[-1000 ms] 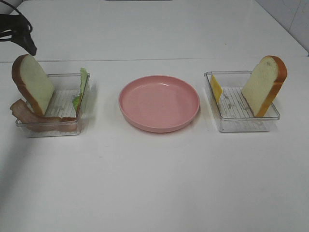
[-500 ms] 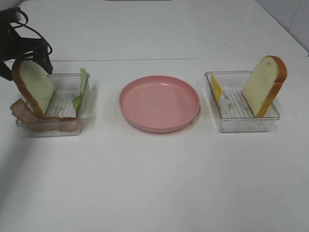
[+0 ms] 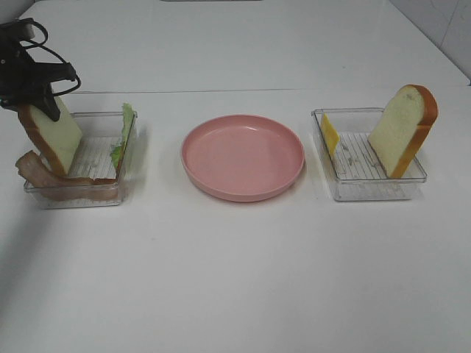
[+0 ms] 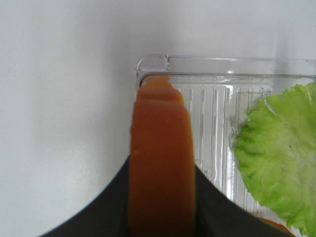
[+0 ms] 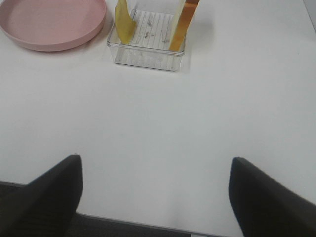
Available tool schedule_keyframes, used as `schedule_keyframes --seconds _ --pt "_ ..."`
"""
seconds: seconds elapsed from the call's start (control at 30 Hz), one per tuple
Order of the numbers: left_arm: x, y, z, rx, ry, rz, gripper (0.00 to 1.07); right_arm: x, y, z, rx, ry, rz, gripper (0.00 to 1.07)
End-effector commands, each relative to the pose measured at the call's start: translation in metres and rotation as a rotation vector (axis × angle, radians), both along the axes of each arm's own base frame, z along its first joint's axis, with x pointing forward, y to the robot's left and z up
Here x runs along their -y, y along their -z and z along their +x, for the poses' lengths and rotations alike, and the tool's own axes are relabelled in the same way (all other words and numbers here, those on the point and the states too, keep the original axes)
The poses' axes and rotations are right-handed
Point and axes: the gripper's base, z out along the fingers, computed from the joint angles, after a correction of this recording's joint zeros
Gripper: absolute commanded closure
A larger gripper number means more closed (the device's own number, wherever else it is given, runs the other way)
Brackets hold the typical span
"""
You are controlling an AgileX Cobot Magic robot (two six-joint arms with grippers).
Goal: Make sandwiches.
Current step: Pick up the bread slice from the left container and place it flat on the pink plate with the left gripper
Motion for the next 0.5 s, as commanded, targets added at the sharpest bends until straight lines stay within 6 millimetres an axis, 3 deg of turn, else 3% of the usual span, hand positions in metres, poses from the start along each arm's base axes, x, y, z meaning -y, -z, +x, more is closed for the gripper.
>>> schedule_keyframes --seconds 0.03,0.1,0.17,0.23,0.27,0.37,0.43,0.5 --pt "0.001 -0.024 -0.002 0.045 0.0 0.004 1.07 0.0 0.001 -0.004 0.036 -0.005 0.0 0.27" --pt "0.001 -0.031 -0.002 0.05 0.003 0.003 1.07 0.0 0.001 -0.004 0.036 -0.005 0.0 0.27" --pt "0.005 -0.067 -0.008 0.09 0.022 0.005 1.07 0.0 0.001 -0.004 0.036 -0.005 0.0 0.27" --pt "0.005 -0.079 -0.009 0.106 0.026 0.004 1.07 0.0 0.001 -0.004 0.036 -0.005 0.0 0.27" --pt "0.007 -0.102 -0.013 0.134 0.012 -0.008 1.07 0.0 0.001 -0.004 0.036 -0.005 0.0 0.27" --pt "0.01 -0.115 -0.014 0.163 0.01 -0.01 1.07 0.0 0.001 -0.004 0.036 -0.005 0.0 0.27" --pt "0.026 -0.154 -0.018 0.27 0.04 -0.017 1.07 0.0 0.001 -0.004 0.036 -0.005 0.0 0.27" --pt "0.033 -0.162 -0.018 0.294 0.056 -0.019 1.07 0.0 0.001 -0.004 0.036 -0.005 0.0 0.27"
